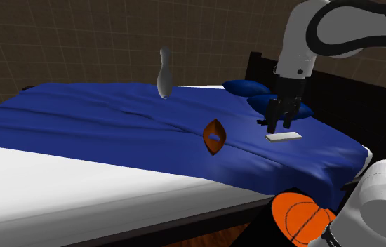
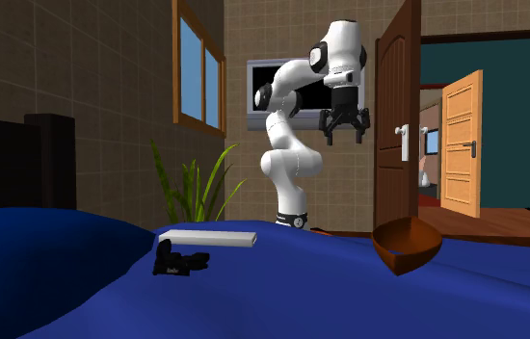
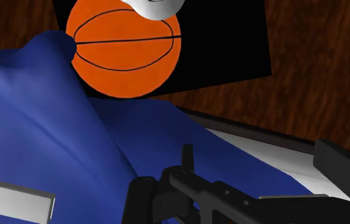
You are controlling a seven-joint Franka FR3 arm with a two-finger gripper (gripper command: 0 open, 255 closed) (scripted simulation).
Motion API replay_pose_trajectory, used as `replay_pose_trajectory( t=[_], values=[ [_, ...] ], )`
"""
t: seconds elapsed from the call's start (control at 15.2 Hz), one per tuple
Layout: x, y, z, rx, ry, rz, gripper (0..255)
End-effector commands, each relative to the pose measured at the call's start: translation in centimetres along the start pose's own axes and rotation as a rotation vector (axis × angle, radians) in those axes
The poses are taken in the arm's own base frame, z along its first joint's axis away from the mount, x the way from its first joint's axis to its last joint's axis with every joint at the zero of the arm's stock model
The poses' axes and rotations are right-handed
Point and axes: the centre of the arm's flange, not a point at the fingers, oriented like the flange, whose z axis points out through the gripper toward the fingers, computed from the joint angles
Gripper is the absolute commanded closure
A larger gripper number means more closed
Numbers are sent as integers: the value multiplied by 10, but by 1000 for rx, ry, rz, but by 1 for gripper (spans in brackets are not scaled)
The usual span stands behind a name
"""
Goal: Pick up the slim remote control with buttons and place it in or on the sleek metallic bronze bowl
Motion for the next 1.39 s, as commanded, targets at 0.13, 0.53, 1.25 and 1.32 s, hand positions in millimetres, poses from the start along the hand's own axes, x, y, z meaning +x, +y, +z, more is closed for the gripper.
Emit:
replay_pose_trajectory(
  t=[0.13,0.53,1.25,1.32],
  values=[
    [-5,23,9,-8,5,-58,0],
    [-11,94,37,-32,18,-233,0],
    [11,224,82,-77,44,-554,0],
    [15,235,86,-81,46,-584,0]
  ],
)
